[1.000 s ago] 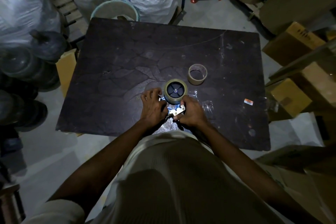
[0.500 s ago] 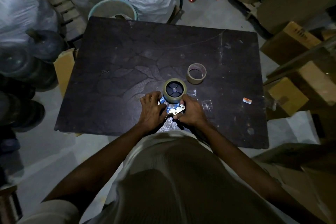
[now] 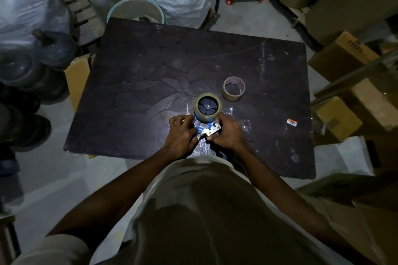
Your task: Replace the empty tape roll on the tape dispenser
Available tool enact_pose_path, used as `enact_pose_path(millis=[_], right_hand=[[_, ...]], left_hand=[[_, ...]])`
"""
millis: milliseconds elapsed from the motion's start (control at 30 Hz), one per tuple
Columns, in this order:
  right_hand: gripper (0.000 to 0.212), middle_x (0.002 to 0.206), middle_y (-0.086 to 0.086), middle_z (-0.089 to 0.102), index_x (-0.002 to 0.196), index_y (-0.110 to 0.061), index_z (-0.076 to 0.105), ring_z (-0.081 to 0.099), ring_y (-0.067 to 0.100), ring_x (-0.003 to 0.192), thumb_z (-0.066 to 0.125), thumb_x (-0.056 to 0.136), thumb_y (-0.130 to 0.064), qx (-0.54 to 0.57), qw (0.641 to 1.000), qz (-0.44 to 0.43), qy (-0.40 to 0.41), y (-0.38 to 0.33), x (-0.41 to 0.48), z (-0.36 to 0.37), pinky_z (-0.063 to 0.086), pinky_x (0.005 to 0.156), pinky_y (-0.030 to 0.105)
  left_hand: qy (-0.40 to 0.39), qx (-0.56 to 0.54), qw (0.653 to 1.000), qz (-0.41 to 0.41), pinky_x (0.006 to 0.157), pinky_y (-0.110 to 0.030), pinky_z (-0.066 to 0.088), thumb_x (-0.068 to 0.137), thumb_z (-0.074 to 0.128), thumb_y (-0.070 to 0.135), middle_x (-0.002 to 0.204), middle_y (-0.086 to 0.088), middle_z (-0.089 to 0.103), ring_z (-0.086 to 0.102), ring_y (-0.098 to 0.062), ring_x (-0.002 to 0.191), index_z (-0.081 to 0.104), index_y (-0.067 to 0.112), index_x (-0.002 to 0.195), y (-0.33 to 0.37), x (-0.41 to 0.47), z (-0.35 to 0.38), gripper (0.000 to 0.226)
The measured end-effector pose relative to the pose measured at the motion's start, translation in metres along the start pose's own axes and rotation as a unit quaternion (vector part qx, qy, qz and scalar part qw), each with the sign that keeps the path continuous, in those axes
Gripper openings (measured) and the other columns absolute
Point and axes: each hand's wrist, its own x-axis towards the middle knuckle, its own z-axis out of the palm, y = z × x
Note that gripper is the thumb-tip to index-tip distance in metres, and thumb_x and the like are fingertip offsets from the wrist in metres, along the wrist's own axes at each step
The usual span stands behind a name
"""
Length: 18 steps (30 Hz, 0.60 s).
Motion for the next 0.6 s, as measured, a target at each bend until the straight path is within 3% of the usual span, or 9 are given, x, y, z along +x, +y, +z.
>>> enact_pose_path(millis=[133, 267, 333, 467, 600], right_hand=[[0.058, 0.096, -0.003, 0.059, 0.092, -0.025, 0.048, 0.054, 0.020, 0.083, 0.093, 0.056, -0.030, -0.016, 1.000, 0.002, 0.000, 0.000, -0.001, 0.001, 0.045, 0.065, 0.034], [0.066, 0.113, -0.001, 0.064, 0.111, -0.025, 0.056, 0.060, 0.022, 0.099, 0.095, 0.058, -0.033, -0.015, 1.000, 0.016, 0.009, 0.004, -0.002, 0.007, 0.055, 0.081, 0.041], [0.070, 0.119, 0.000, 0.065, 0.117, -0.024, 0.058, 0.061, 0.023, 0.103, 0.095, 0.058, -0.033, -0.008, 0.999, 0.029, 0.018, 0.004, -0.002, 0.009, 0.056, 0.085, 0.043], [0.064, 0.116, -0.001, 0.065, 0.112, -0.024, 0.057, 0.059, 0.020, 0.099, 0.096, 0.060, -0.031, -0.009, 0.998, 0.047, 0.032, 0.001, -0.004, 0.011, 0.055, 0.082, 0.039], [0.058, 0.111, 0.005, 0.067, 0.109, -0.018, 0.058, 0.061, 0.027, 0.096, 0.094, 0.065, -0.032, -0.005, 0.997, 0.052, 0.064, 0.004, -0.003, 0.014, 0.037, 0.071, 0.030]], left_hand=[[0.006, -0.014, 1.000, -0.020, 0.085, -0.042, 0.030, 0.081, 0.075, 0.022, 0.112, -0.006, 0.048, 0.046, -0.030, 0.102, 0.073, 0.013, 0.086, 0.001, -0.014, 0.002, 0.010], [0.028, -0.018, 0.997, -0.071, 0.082, -0.040, 0.027, 0.079, 0.071, 0.025, 0.108, -0.010, 0.052, 0.045, -0.030, 0.101, 0.076, 0.016, 0.092, -0.001, -0.023, 0.003, 0.016], [0.033, -0.030, 0.995, -0.084, 0.081, -0.039, 0.027, 0.076, 0.074, 0.022, 0.107, -0.012, 0.053, 0.045, -0.031, 0.101, 0.076, 0.015, 0.085, -0.002, -0.032, 0.004, 0.011], [0.016, -0.077, 0.989, -0.125, 0.079, -0.042, 0.036, 0.077, 0.077, 0.019, 0.100, -0.012, 0.053, 0.052, -0.034, 0.098, 0.070, 0.014, 0.066, -0.003, -0.042, 0.004, 0.014], [-0.013, -0.106, 0.988, -0.110, 0.075, -0.046, 0.042, 0.075, 0.076, 0.014, 0.097, -0.007, 0.049, 0.050, -0.028, 0.092, 0.065, 0.014, 0.063, -0.008, -0.073, 0.006, 0.016]])
